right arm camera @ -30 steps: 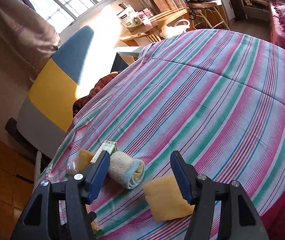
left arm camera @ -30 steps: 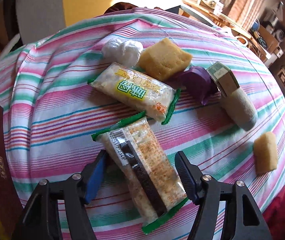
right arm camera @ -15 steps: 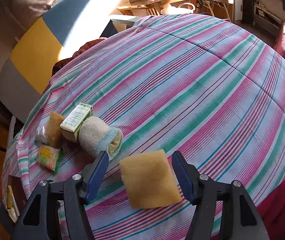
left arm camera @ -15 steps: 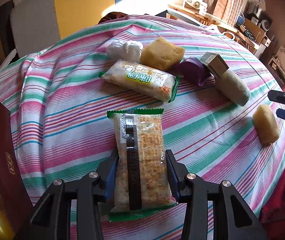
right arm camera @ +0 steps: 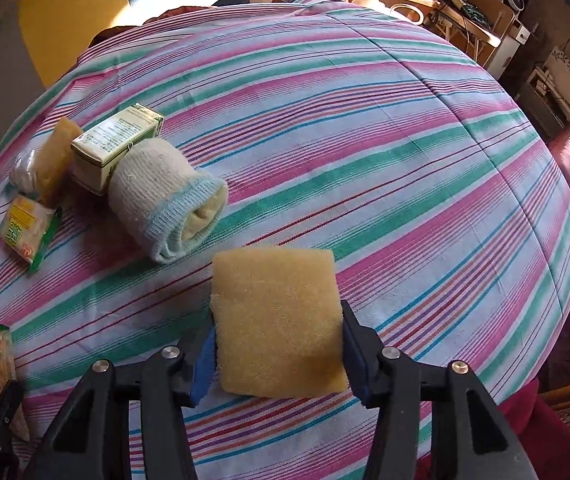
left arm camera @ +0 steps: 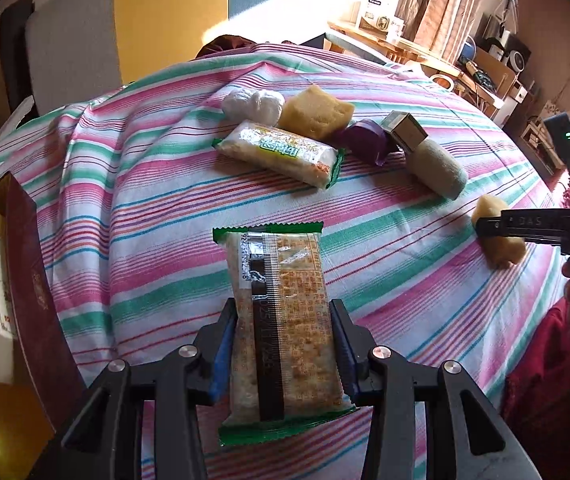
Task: Organize objects
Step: 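Grasp the second yellow sponge with the right tool while the left tool lifts the packet, then lower the cracker packet into the tray with the left tool while the right tool carries the sponge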
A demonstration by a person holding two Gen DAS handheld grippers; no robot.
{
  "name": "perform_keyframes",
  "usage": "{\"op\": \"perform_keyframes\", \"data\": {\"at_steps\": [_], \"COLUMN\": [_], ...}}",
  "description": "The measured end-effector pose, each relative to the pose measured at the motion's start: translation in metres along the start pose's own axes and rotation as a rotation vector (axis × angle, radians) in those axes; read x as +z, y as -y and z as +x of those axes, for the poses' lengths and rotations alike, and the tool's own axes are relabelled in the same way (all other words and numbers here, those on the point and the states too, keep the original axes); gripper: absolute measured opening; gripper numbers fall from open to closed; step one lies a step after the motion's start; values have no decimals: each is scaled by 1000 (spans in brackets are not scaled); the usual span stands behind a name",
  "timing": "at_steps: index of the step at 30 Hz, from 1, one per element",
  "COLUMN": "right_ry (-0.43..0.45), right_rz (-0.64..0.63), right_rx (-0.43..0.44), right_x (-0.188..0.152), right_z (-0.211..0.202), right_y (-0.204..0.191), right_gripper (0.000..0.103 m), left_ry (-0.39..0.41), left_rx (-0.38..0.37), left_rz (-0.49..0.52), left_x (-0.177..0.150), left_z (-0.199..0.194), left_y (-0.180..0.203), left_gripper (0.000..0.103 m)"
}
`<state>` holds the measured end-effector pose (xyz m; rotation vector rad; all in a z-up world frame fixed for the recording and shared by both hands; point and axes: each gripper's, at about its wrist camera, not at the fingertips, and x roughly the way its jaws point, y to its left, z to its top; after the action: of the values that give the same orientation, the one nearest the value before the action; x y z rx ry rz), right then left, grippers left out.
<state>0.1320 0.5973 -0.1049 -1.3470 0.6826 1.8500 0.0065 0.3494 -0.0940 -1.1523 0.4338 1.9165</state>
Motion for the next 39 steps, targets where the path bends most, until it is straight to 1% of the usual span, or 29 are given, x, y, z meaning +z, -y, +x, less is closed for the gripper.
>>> {"op": "perform_keyframes", "data": {"at_steps": [3, 7, 11, 15, 18, 21, 25, 27, 29, 33, 36, 39], "right_ry": [-7, -17, -12, -3, 3, 7, 10, 11, 11, 11, 11, 12], "right_rz": [12, -8, -15, -21, -31, -41, -50, -53, -54, -54, -57, -57], "right_rx": [4, -18, -26, -36, -48, -58, -68, -70, -70, -71, -73, -73], "right_x": [0, 0, -1, -1, -1, -1, 0, 1, 1, 6, 5, 3], "right_z": [2, 6, 7, 7, 6, 6, 5, 5, 5, 7, 7, 8], "right_y": [2, 0, 0, 0, -1, -1, 0, 1, 2, 1, 5, 5], "right_gripper": [54, 54, 54, 54, 54, 54, 54, 54, 54, 54, 54, 54], "left_ry": [30, 85, 127, 168, 174, 161, 97, 54, 26, -9, -23, -38], "left_rx": [-9, -11, -8, 30, 81, 159, 237, 262, 275, 321, 350, 399], "left_rz": [-18, -36, -78, -143, -211, -296, -431, -484, -518, -527, -519, -492], "left_x": [-7, -18, -29, -45, -60, -79, -108, -119, -127, -133, -133, -132], "left_z": [-22, -59, -91, -121, -140, -154, -157, -154, -150, -139, -132, -126], "left_y": [-7, -20, -42, -77, -112, -154, -211, -233, -248, -261, -264, -265], "left_gripper": [44, 44, 44, 44, 44, 44, 44, 44, 44, 44, 44, 45]}}
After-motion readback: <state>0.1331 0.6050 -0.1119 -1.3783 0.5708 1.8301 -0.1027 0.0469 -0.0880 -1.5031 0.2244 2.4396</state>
